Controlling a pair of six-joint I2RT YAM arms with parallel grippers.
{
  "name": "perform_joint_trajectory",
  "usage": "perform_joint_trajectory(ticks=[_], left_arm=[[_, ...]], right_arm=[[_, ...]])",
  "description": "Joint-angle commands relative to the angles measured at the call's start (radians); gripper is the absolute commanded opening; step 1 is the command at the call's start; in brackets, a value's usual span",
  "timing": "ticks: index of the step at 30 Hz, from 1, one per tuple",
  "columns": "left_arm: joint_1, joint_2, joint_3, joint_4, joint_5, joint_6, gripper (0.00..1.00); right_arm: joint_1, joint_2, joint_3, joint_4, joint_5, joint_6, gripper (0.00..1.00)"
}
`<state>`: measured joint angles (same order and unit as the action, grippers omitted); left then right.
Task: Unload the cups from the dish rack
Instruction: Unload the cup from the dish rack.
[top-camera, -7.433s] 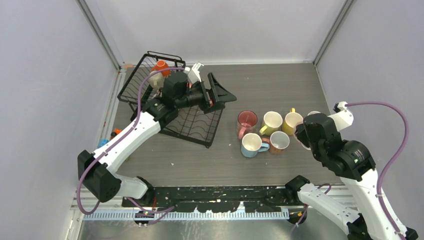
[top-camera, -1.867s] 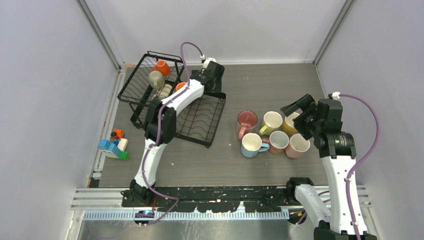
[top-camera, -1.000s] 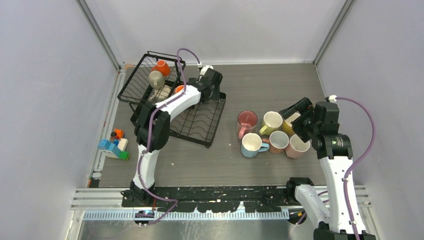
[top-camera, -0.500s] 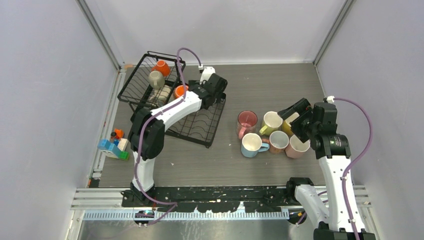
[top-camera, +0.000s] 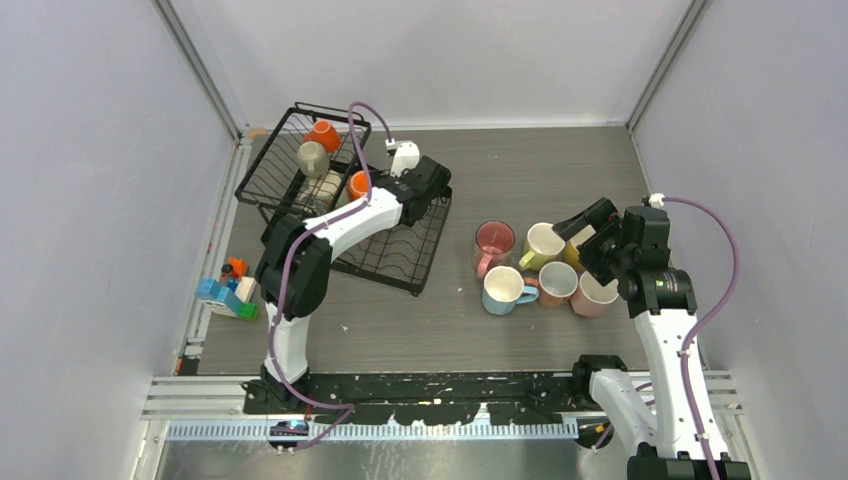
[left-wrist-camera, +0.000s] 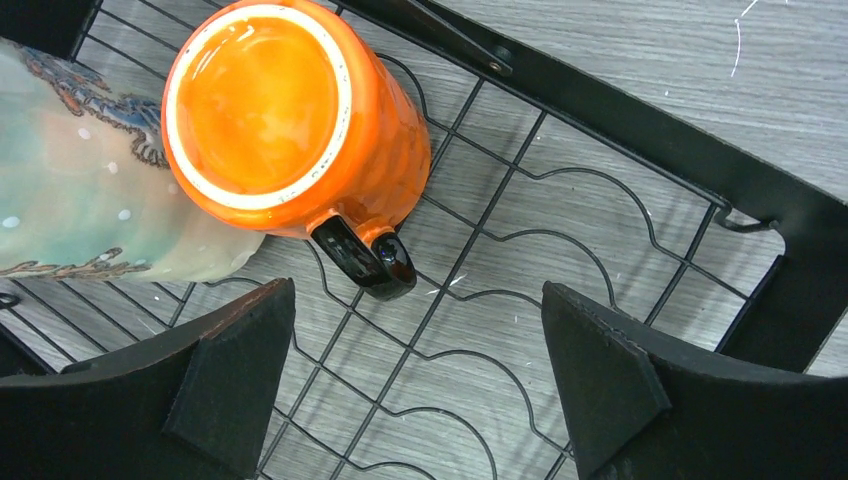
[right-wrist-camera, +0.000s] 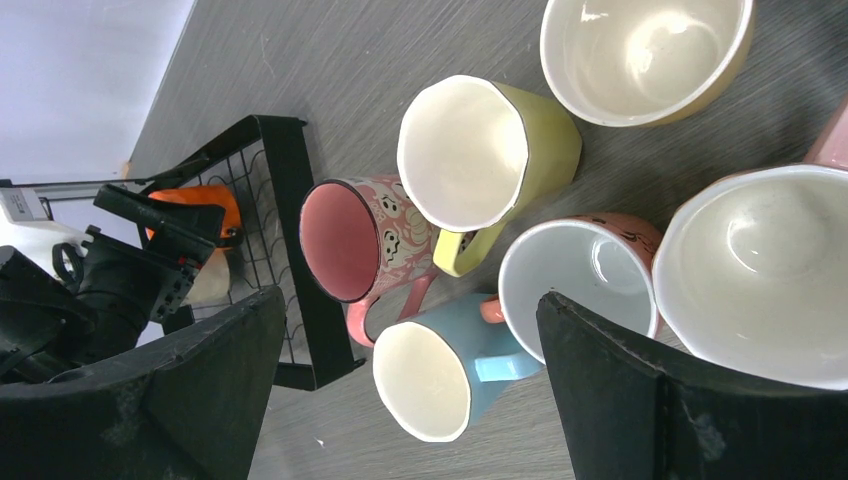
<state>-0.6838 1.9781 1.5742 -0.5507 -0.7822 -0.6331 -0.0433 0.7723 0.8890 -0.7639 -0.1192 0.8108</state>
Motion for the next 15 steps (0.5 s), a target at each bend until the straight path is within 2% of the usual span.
perform_joint_trajectory(ticks=[1, 9, 15], left_arm=[[0.006, 0.007, 0.016, 0.033, -0.068, -0.058, 0.92], [0.009, 0.027, 0.013, 0.020, -0.083, -0.094, 0.70], [0.008, 0.030, -0.010, 0.046, -0.101, -0.065, 0.66]], right_arm=[[-0.003, -0.010, -0.006, 0.041, -0.017, -0.009, 1.00], [-0.003, -0.012, -0.020, 0.051, -0.023, -0.009, 1.00], [-0.003, -0.016, -0.038, 0.065, -0.029, -0.009, 1.00]])
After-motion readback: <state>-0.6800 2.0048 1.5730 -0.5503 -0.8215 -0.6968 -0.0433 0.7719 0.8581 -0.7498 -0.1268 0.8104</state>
